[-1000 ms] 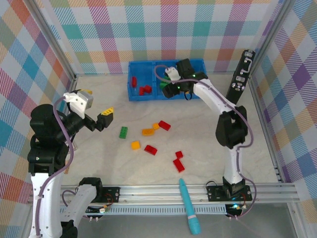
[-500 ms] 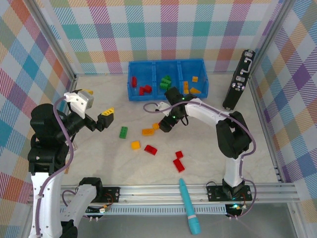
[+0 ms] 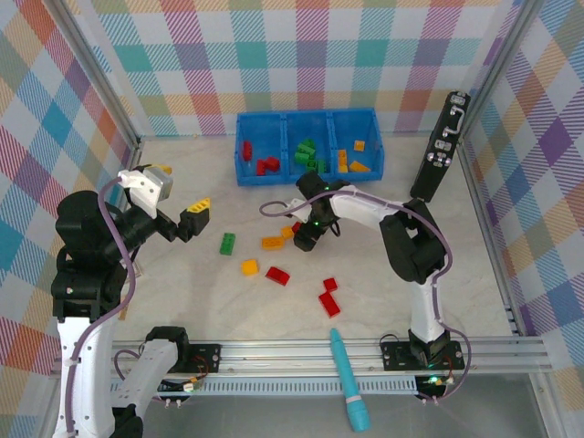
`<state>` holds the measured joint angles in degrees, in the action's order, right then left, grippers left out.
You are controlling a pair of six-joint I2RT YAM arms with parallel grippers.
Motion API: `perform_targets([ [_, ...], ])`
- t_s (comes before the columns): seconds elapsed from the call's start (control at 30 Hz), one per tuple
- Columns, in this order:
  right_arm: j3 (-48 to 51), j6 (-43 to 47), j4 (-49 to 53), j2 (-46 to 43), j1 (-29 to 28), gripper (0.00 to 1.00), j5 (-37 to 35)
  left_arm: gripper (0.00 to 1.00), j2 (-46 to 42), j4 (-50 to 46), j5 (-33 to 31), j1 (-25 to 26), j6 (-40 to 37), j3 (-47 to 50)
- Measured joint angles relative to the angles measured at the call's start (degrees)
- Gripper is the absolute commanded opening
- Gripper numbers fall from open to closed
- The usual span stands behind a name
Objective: Sort the legos into containers by color
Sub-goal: Pick up the lego from the center of the table.
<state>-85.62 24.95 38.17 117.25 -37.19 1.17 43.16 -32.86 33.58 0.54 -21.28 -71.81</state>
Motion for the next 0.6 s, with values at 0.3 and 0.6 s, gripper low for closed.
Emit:
perform_targets([
  [0.3, -2.58, 0.9, -0.17, 2.82, 0.0, 0.63, -1.03, 1.0, 0.0, 0.0, -0.02, 0.0, 0.04, 0.0],
  [0.6, -2.86, 1.25, 0.04, 3.74, 0.0, 0.39, -2.25, 1.0, 0.0, 0.0, -0.02, 0.0, 0.04, 0.0],
])
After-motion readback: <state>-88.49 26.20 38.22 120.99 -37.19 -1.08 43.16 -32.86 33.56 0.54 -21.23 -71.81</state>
